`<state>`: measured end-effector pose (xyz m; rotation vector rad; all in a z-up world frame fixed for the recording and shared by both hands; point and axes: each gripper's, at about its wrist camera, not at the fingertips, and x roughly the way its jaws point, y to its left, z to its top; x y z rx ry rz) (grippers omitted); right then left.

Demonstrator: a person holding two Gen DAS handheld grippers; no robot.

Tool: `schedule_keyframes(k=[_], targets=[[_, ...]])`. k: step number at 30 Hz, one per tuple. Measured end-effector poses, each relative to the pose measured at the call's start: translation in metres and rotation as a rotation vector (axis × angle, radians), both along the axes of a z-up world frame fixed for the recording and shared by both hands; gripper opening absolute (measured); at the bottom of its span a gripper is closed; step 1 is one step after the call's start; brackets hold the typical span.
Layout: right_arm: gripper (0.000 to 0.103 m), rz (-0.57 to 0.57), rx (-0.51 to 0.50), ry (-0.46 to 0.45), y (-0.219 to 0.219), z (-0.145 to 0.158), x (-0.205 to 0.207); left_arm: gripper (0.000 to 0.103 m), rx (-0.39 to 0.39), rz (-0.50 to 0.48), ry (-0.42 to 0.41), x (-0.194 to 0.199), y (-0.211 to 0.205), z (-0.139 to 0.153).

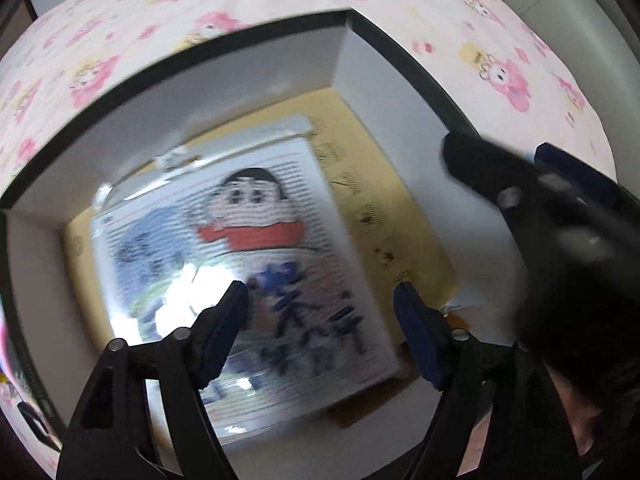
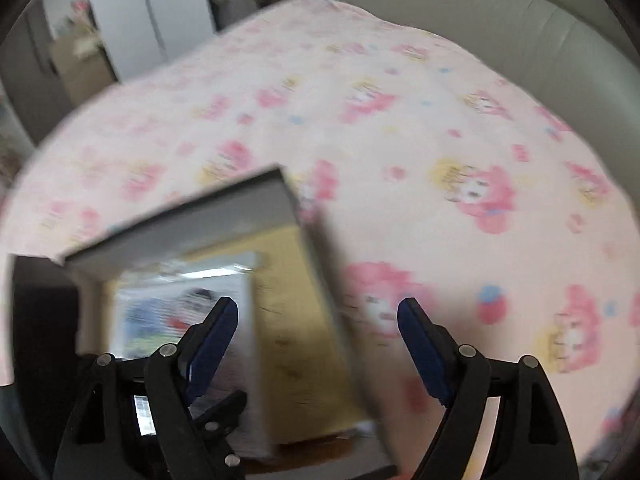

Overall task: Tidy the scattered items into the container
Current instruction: 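Lower the package flat into the shoebox and open both grippers, then lift both grippers up out of the shoebox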

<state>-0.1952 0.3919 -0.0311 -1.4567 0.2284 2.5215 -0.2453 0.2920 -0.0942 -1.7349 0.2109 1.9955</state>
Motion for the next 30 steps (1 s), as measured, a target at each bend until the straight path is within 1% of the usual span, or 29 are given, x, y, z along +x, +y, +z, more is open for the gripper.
schedule_keyframes(k=[1, 2, 4, 5, 6, 8, 9, 10, 11, 12, 13, 16, 17, 18, 22, 23, 25, 26, 27, 28, 30], targets=[[0.080, -0.013, 0.033, -0.025, 0.000, -0.003, -0.002, 0.081, -0.022, 0.012, -0.006, -0.003, 0.003, -0.005], [0.080, -0.016, 0.035, -0.038, 0.002, -0.007, -0.003, 0.081, -0.050, 0.024, -0.011, -0.007, 0.007, -0.011], [0.080, -0.031, 0.039, -0.060, 0.006, -0.010, -0.005, 0.087, -0.089, 0.029, -0.024, -0.013, 0.013, -0.022], [0.080, -0.038, 0.044, -0.061, 0.009, -0.009, -0.003, 0.091, -0.110, 0.025, -0.024, -0.016, 0.017, -0.027], [0.080, -0.057, 0.063, -0.051, 0.013, -0.007, -0.004, 0.091, -0.151, 0.019, -0.017, -0.018, 0.022, -0.032], [0.080, -0.072, 0.150, -0.044, 0.013, -0.005, -0.006, 0.092, -0.254, 0.011, 0.001, -0.025, 0.031, -0.043], [0.080, -0.081, 0.206, -0.050, 0.012, -0.006, -0.008, 0.093, -0.279, 0.003, -0.007, -0.029, 0.033, -0.048], [0.080, -0.079, 0.210, -0.051, 0.013, -0.008, -0.010, 0.093, -0.288, -0.013, -0.010, -0.031, 0.034, -0.051], [0.080, -0.076, 0.212, -0.051, 0.014, -0.011, -0.011, 0.096, -0.309, -0.042, 0.011, -0.031, 0.035, -0.054], [0.080, -0.079, 0.186, -0.044, 0.017, -0.010, -0.010, 0.096, -0.340, -0.065, 0.029, -0.030, 0.034, -0.057], [0.080, -0.077, 0.170, -0.032, 0.020, -0.009, -0.010, 0.097, -0.356, -0.067, 0.029, -0.031, 0.029, -0.061], [0.080, -0.041, 0.072, 0.029, 0.019, 0.001, -0.006, 0.097, -0.309, -0.009, -0.004, -0.036, 0.005, -0.066], [0.080, -0.016, 0.027, 0.046, 0.016, 0.004, -0.005, 0.096, -0.261, 0.022, -0.006, -0.037, -0.003, -0.064], [0.080, 0.002, 0.008, 0.047, 0.012, 0.003, -0.005, 0.095, -0.214, 0.046, -0.008, -0.036, -0.009, -0.060], [0.080, 0.099, 0.020, 0.043, -0.018, 0.000, -0.005, 0.088, -0.039, 0.129, -0.029, -0.029, -0.035, -0.045], [0.080, 0.122, 0.006, 0.039, -0.023, -0.001, -0.005, 0.083, -0.003, 0.153, -0.045, -0.027, -0.044, -0.043], [0.080, 0.152, -0.070, 0.022, -0.029, -0.004, -0.007, 0.082, 0.064, 0.204, -0.070, -0.023, -0.060, -0.041], [0.080, 0.157, -0.111, 0.002, -0.029, -0.007, -0.011, 0.078, 0.081, 0.231, -0.075, -0.021, -0.069, -0.041], [0.080, 0.157, -0.143, -0.019, -0.031, -0.010, -0.014, 0.075, 0.081, 0.259, -0.067, -0.020, -0.077, -0.040], [0.080, 0.155, -0.167, -0.035, -0.031, -0.013, -0.019, 0.074, 0.077, 0.285, -0.055, -0.020, -0.086, -0.040], [0.080, 0.142, -0.206, -0.077, -0.035, -0.021, -0.033, 0.071, 0.112, 0.331, -0.054, -0.022, -0.098, -0.042]])
